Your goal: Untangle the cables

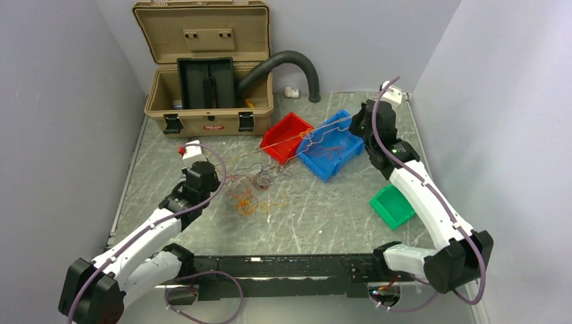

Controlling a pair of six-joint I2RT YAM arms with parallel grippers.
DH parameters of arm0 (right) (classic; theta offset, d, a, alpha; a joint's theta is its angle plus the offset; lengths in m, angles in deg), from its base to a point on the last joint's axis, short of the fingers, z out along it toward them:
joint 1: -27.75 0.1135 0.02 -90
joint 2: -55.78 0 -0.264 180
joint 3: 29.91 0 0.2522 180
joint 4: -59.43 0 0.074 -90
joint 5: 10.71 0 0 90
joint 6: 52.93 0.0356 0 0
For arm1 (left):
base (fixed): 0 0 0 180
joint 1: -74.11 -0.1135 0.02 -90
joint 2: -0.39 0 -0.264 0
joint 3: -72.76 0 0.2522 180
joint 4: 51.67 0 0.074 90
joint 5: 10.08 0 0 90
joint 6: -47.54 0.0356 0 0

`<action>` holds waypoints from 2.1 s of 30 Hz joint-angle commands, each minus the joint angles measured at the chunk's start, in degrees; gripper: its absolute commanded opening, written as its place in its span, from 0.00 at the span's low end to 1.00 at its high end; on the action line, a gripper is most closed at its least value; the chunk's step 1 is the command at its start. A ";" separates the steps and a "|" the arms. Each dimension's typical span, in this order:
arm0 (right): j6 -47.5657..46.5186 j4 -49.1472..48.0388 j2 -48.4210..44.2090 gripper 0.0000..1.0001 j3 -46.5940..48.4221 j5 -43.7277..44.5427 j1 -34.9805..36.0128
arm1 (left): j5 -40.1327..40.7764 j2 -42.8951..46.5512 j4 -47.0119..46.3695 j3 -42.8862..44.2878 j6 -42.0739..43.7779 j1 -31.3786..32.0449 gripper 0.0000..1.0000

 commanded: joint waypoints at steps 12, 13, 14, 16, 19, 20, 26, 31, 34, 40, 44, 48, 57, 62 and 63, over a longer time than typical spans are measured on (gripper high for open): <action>-5.27 4.50 -11.80 0.00 9.85 -3.80 -3.88 | 10.05 -1.76 7.85 2.36 -2.87 -0.90 0.00; -5.23 5.08 -11.69 0.00 10.77 -4.43 -3.88 | 10.41 -1.88 8.07 2.38 -2.97 -0.93 0.00; -4.96 5.74 -11.70 0.00 11.59 -4.00 -3.84 | 10.79 -2.04 8.40 2.55 -3.27 -0.92 0.00; -5.43 6.10 -11.97 0.00 12.80 -3.40 -3.89 | 11.15 -2.63 9.29 3.00 -3.68 -0.96 0.00; -6.11 6.23 -12.21 0.00 14.70 -4.29 -3.84 | 10.78 -3.47 9.40 3.48 -3.52 -0.97 0.00; -6.12 6.31 -12.09 0.00 15.40 -5.27 -3.90 | 10.38 -3.58 9.33 3.58 -3.44 -0.96 0.00; -6.88 3.31 -9.06 0.00 17.80 -29.41 -3.71 | -0.51 1.28 -0.82 -0.80 4.29 -0.95 0.15; -6.91 1.66 -4.27 0.00 19.98 -38.48 0.40 | -8.74 7.44 -9.41 -5.72 8.43 -0.88 0.52; -9.71 1.86 -1.48 0.00 22.16 -34.87 7.34 | -11.69 9.42 -12.13 -7.23 9.73 -0.88 0.74; -11.60 2.38 6.31 0.00 28.11 -32.75 14.25 | -19.54 13.04 -18.20 -10.17 12.83 -0.80 0.93; -11.60 0.85 9.28 0.00 30.04 -33.08 16.55 | -27.85 14.47 -22.97 -11.99 14.76 -0.81 0.99; -13.10 2.31 12.62 0.00 33.84 -32.86 19.34 | -34.47 15.18 -27.50 -13.49 15.58 -0.83 0.99; -16.01 3.69 15.86 0.00 37.09 -30.07 23.15 | -42.43 17.80 -33.70 -16.41 16.59 -0.84 0.99; -16.93 3.92 16.17 0.00 36.85 -29.11 23.40 | -45.56 16.94 -35.88 -16.79 17.08 -0.80 0.99; -17.07 3.87 16.19 0.00 36.47 -28.81 23.36 | -45.80 16.82 -36.01 -16.75 17.04 -0.82 0.99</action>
